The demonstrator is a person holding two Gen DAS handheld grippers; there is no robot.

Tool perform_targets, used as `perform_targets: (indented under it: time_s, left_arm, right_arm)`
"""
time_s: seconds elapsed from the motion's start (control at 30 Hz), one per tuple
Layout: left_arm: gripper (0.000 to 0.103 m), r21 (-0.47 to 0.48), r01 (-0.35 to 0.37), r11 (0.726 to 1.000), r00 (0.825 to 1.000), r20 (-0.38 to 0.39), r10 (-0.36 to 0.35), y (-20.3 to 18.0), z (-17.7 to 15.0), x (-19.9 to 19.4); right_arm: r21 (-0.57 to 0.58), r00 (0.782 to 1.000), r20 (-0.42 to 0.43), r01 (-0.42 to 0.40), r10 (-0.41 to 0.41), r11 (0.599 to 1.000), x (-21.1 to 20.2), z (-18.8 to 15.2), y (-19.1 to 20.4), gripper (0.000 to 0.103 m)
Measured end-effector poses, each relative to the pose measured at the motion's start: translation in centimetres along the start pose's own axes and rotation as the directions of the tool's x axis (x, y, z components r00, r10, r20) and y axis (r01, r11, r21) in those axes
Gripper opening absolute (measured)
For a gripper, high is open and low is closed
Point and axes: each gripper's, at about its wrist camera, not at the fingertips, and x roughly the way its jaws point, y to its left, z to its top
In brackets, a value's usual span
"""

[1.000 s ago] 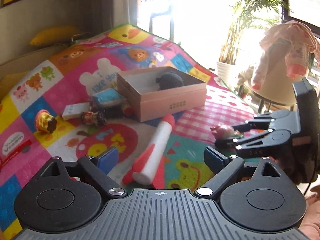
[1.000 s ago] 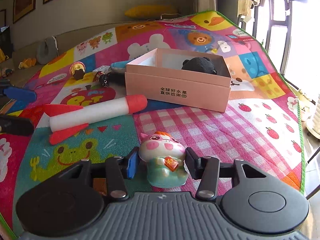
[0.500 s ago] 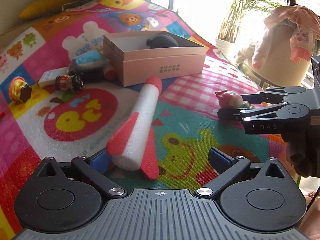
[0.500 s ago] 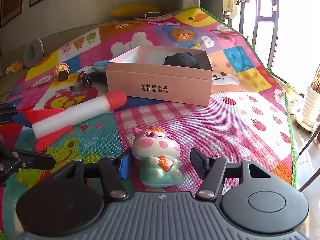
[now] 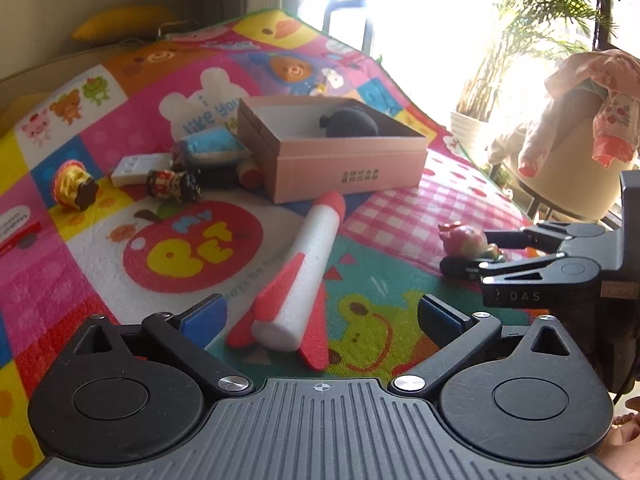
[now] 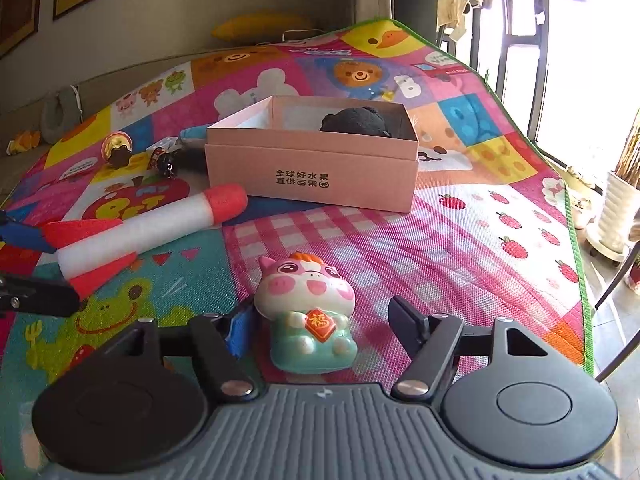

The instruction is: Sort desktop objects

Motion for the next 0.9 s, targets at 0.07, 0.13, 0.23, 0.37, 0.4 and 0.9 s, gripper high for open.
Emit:
perform_targets:
  time_s: [0.07, 0.13, 0.23, 0.37, 0.4, 0.9]
  left_arm:
    - [0.103, 0.009, -0.029, 1.0, 0.999, 0.016, 0.029, 0.0, 0.7, 0.0]
    - [0.103, 0.038, -0.053, 0.998, 0.999, -0.003, 0.053, -0.2, 1.4, 1.1]
    - [0.088, 0.096, -0.057, 0.994, 0.998, -0.033, 0.06, -0.6, 2.0, 3.4]
    - [0.062, 0.098, -0.054, 0.994, 0.994, -0.087, 0.063, -0.3, 2.5, 6.4]
    - [0.061, 0.101, -0.058, 0.993, 0.994, -0.09, 0.067, -0.3, 2.6, 6.8]
    - [0.037, 0.136, -0.032, 0.99, 0.994, -0.095, 0.045, -2.2, 1.2, 3.3]
  right_arm:
    - [0.002, 1.0, 0.002, -0.002, 0.002, 1.0, 0.1, -0.1, -0.1, 0.071]
    - [0.001, 1.0, 0.002, -0.004, 0.004, 1.0, 0.1, 0.0, -0.1, 0.071]
    - [0.0, 1.0, 0.003, -0.006, 0.006, 1.0, 0.0, 0.0, -0.1, 0.071]
    - [-0.018, 1.0, 0.005, -0.014, 0.014, 1.0, -0.4, 0.2, 0.2, 0.071]
    - [-0.03, 1.0, 0.006, -0.022, 0.022, 0.999, -0.6, 0.3, 0.3, 0.07]
    - [-0.141, 0.994, -0.085, -0.075, 0.063, 0.987, -1.9, 2.1, 2.4, 0.049]
